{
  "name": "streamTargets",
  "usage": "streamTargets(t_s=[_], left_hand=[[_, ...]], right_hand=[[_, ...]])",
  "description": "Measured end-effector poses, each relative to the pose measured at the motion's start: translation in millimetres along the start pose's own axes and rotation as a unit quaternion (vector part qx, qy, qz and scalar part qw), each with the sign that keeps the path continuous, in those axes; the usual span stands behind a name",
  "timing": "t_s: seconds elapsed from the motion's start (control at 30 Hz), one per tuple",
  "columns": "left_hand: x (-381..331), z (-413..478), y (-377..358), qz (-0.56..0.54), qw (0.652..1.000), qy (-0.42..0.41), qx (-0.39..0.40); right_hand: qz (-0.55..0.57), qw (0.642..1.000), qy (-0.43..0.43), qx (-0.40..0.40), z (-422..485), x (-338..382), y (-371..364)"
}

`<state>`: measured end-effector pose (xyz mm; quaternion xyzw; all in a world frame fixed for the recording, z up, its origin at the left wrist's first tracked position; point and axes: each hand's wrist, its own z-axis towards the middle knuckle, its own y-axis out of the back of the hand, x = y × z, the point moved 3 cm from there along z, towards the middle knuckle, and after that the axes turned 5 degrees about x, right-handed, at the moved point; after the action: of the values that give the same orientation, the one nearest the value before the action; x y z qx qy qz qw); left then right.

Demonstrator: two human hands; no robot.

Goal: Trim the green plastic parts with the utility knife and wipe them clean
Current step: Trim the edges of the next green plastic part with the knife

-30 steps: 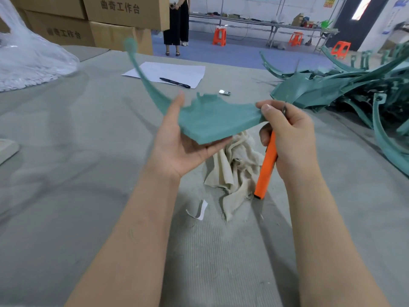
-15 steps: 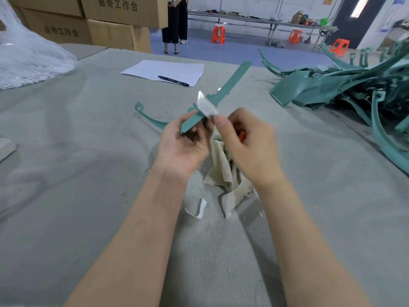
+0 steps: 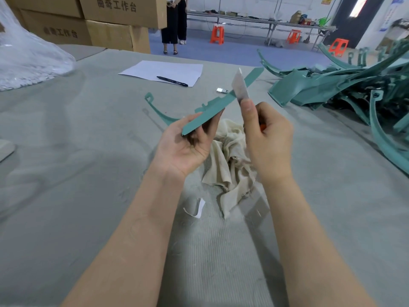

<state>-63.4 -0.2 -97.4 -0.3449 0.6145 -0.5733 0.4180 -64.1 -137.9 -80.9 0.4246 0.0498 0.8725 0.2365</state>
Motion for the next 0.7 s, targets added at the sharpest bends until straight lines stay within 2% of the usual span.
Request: streamTargets(t_s=[0.17,0.33,0.47,0.63,0.7], left_hand=[[1,1,5,-0.028,0.999,0.002,-0.017],[1,4,6,-0.033,0.999,0.014,-0.023],[1,4,3,0.005,1.0,0.0,-0.022],[4,0,-1,-0.02,0.997,0.074,0.032],[3,1,1,-0.02,0.995,0.088,0.031]], right_hand=[[0.018,0.999,-0.02,-0.03,3,-4,10],[-0.01,0.997,0.059,0.047,-6,11,-5],[-0.009,0.994,0.076,0.082,-12,16,-17],[-0.019,0.993,0.09,0.072,-11,20,-15],[-0.021,0.993,0.093,0.062,-11,20,-14]])
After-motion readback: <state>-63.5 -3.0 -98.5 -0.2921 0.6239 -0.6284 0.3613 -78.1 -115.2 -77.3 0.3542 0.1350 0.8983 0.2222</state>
